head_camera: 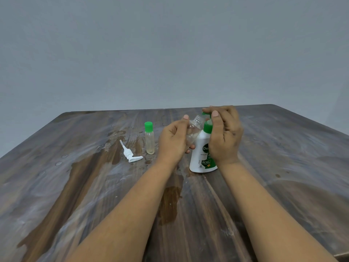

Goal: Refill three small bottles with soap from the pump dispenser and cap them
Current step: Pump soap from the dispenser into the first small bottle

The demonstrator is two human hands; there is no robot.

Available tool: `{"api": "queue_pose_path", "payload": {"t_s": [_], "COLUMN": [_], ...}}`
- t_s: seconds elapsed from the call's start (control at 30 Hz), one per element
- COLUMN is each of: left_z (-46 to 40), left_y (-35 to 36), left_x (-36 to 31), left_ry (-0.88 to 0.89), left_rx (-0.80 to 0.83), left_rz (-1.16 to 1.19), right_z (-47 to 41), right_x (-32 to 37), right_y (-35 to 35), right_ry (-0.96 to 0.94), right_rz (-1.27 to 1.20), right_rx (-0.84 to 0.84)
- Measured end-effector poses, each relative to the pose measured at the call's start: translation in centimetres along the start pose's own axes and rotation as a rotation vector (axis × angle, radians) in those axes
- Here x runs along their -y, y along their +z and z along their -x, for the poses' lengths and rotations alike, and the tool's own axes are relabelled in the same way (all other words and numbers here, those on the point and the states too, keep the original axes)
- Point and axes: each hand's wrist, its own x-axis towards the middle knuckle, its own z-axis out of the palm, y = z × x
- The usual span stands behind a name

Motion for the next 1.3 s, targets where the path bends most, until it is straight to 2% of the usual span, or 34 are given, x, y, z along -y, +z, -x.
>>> {"api": "queue_pose_path", "payload": {"t_s": [0.27, 0.67, 1.3], "left_z": [0.04, 0.09, 0.19], "left_y": [0.02, -0.01, -0.11], "left_x": [-0.14, -0.15, -0.04], "left_ry": [-0.003, -0.021, 0.043], "left_rx": [-0.001, -0.006, 0.011], "left_rz": [-0.009, 0.015, -0.036], "right_z": [0.06, -0.18, -0.4], "right_x": [-0.18, -0.4, -0.24], "right_y": [0.0, 0.04, 0.03], "right_ry": [-0.068, -0.025, 0.03], "right_rz": [0.053, 0.056, 0.043], "right_rx": [-0.002, -0.009, -0.02]}}
